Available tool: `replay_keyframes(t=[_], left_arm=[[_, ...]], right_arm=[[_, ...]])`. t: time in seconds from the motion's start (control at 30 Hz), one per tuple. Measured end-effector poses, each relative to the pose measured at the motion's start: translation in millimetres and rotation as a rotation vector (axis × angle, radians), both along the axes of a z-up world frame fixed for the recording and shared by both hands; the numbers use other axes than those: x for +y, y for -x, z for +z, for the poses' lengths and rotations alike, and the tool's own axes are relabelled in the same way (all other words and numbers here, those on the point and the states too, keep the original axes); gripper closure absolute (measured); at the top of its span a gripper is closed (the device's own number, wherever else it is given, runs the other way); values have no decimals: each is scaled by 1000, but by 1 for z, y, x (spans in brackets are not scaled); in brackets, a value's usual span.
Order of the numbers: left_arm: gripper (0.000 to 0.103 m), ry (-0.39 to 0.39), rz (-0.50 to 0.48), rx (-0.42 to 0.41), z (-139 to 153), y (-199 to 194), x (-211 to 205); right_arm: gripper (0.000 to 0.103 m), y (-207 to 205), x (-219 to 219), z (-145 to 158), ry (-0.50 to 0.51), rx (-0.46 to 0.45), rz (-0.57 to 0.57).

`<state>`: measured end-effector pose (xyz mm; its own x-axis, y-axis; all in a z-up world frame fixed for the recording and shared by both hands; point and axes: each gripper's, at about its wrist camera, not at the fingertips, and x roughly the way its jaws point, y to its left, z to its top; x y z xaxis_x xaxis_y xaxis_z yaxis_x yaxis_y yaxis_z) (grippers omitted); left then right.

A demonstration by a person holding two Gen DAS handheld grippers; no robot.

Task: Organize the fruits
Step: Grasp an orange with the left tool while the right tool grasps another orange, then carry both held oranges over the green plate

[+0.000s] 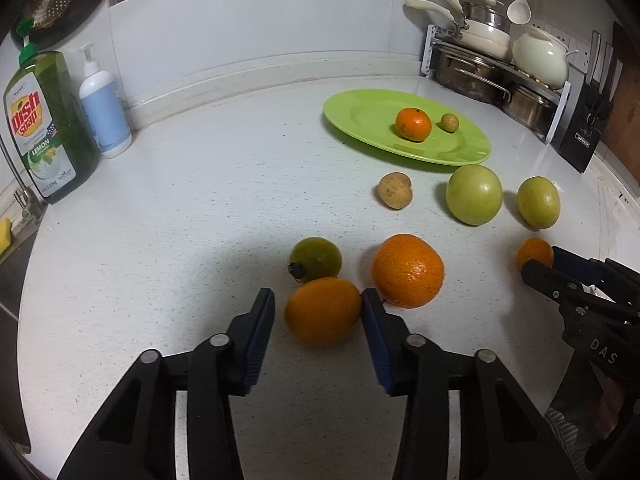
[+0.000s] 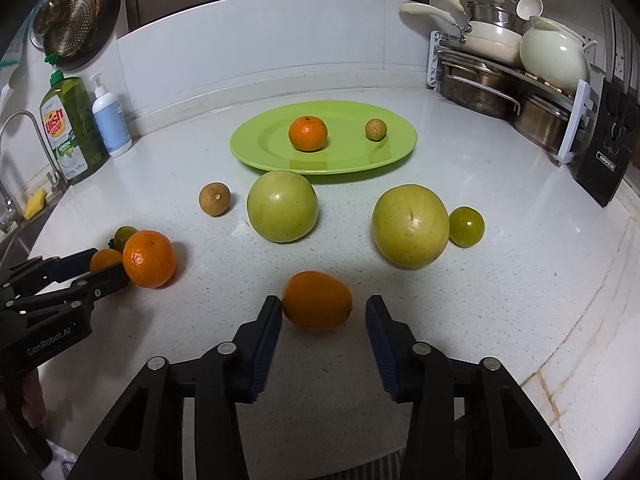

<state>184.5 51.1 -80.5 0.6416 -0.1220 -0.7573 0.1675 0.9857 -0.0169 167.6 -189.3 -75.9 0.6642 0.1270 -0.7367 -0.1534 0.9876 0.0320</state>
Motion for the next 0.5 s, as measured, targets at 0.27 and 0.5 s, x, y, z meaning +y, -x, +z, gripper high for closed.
replay_keyframes(t=[0.27,0.5], left_arm=[[66,-2,3,-5,2,3,-1],[66,-3,8,-26,11,11,-2]], right_arm=[[66,2,1,1,-3,-9,10],[66,6,0,7,-12,-26,16]])
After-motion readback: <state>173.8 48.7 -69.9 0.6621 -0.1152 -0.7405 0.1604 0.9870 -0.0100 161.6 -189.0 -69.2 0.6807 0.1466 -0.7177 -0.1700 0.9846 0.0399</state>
